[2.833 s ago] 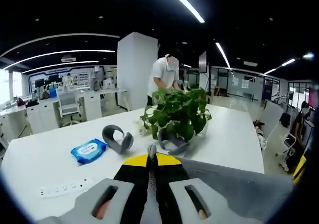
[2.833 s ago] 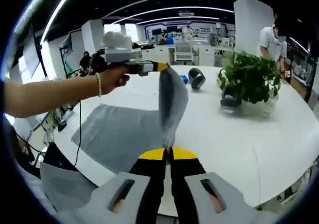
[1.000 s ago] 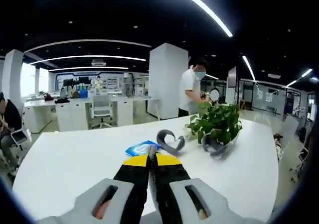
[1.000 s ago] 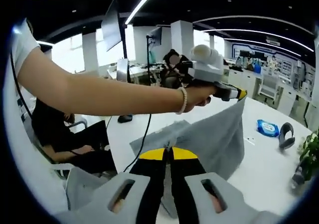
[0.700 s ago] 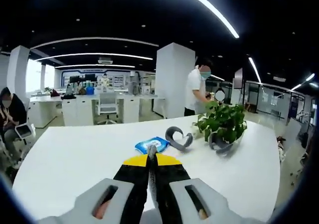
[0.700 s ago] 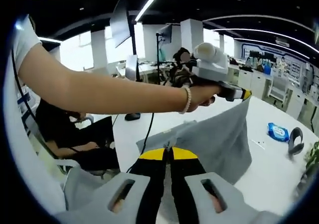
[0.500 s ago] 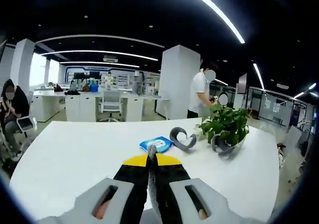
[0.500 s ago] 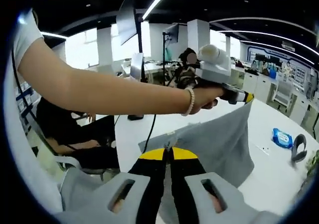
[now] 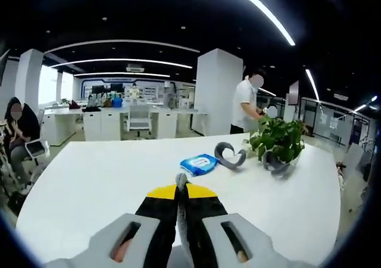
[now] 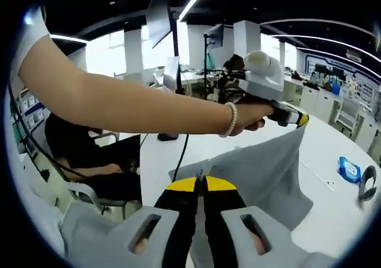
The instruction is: Fold the towel on the table until its edges align and the towel forms a compact rectangular stack.
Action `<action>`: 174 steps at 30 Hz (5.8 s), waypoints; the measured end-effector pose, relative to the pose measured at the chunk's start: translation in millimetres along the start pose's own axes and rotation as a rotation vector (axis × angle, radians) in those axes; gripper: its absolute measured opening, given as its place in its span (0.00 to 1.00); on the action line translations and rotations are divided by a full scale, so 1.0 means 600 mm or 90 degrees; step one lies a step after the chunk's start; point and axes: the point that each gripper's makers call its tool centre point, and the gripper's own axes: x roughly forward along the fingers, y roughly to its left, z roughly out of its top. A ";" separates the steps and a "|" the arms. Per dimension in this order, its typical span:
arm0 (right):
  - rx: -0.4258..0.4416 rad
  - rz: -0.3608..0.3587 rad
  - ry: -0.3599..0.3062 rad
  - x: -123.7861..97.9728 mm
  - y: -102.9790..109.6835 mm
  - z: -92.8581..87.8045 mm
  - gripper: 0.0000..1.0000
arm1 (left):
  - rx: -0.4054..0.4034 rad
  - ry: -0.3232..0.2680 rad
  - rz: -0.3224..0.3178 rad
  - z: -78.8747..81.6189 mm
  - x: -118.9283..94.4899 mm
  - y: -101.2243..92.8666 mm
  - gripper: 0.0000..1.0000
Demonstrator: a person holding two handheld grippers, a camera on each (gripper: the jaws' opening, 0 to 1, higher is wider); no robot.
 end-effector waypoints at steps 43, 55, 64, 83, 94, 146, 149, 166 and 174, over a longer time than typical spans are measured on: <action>0.032 0.079 0.006 0.217 0.023 -0.100 0.02 | -0.048 0.095 0.054 -0.219 -0.019 0.180 0.04; 0.077 0.133 -0.005 0.255 0.045 -0.105 0.08 | -0.059 0.113 0.067 -0.242 -0.031 0.212 0.05; 0.097 0.088 -0.022 0.232 0.000 -0.110 0.18 | -0.078 0.104 0.098 -0.245 -0.062 0.229 0.08; 0.030 -0.121 0.028 0.083 -0.247 -0.141 0.00 | -0.141 0.033 0.127 -0.234 -0.216 0.112 0.07; 0.066 -0.163 0.120 0.059 -0.327 -0.219 0.00 | -0.179 0.083 0.138 -0.328 -0.300 0.006 0.07; 0.137 -0.212 0.399 0.014 -0.378 -0.398 0.00 | 0.006 0.371 0.135 -0.447 -0.321 -0.082 0.00; 0.133 -0.223 0.414 0.002 -0.380 -0.405 0.00 | -0.001 0.374 0.121 -0.447 -0.315 -0.091 0.00; 0.177 -0.266 0.416 -0.074 -0.375 -0.447 0.00 | 0.042 0.436 0.057 -0.445 -0.281 -0.136 0.00; 0.204 -0.281 0.407 -0.108 -0.369 -0.464 0.00 | 0.061 0.445 0.036 -0.443 -0.266 -0.148 0.00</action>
